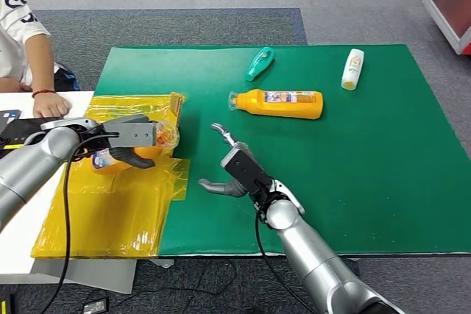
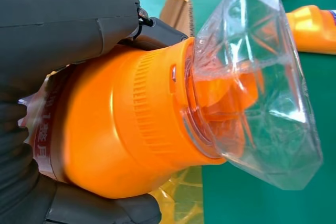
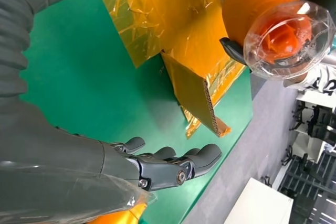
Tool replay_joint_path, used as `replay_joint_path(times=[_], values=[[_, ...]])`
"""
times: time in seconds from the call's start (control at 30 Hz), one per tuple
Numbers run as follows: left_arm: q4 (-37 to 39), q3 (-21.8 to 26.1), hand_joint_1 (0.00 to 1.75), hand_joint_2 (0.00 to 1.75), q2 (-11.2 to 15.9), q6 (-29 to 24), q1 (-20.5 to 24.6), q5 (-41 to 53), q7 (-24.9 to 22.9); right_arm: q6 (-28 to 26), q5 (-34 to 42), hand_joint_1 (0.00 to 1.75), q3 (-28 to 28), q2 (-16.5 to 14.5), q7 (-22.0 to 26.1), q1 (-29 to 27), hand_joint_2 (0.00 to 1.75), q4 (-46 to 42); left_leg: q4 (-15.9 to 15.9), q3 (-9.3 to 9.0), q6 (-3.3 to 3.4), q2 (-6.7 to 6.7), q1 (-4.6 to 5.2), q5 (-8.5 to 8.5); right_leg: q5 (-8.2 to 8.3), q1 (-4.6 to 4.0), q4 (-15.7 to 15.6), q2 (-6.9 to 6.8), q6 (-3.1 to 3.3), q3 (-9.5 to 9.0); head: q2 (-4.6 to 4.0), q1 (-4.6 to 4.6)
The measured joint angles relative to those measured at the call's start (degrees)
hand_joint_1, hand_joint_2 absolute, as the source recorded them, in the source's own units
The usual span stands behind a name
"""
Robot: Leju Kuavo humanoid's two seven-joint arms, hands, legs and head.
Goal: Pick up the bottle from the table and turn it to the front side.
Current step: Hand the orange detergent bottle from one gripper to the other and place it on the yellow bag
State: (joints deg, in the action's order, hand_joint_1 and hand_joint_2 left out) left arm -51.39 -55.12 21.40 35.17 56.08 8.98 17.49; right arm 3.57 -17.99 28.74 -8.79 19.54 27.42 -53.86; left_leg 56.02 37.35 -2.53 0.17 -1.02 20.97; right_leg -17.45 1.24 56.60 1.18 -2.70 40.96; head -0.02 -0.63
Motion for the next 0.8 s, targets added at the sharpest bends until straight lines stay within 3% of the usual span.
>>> replay_joint_path(times=[0.47,0.6,0.8], values=[[-2.02,-0.67,1.68,1.75,0.02,-1.43,-1.38,-1.85,0.77,-0.55,-1.05,0.00,-1.33,0.02,-0.39,-0.25,1.75,0.00,0.00,0.02,0.00,0.00,0.00,0.00,0.00,0.00,0.00,0.00,0.00,0.01,0.01,-0.01],[-2.29,-0.68,0.03,1.75,0.02,-1.47,-2.04,-2.10,1.11,-0.55,-1.23,0.00,-1.37,0.02,-0.50,-0.42,1.75,0.00,0.00,0.02,0.00,0.00,0.00,0.00,0.00,0.00,0.00,0.00,0.00,0.01,0.00,-0.01],[-2.67,-0.66,0.00,1.75,0.02,-1.48,-2.21,-2.39,1.20,-0.55,-1.33,0.00,-1.38,0.02,-0.50,-0.53,1.75,0.00,0.00,0.00,0.01,0.00,0.00,0.01,0.00,0.01,0.00,0.00,-0.01,-0.02,0.00,-0.01]])
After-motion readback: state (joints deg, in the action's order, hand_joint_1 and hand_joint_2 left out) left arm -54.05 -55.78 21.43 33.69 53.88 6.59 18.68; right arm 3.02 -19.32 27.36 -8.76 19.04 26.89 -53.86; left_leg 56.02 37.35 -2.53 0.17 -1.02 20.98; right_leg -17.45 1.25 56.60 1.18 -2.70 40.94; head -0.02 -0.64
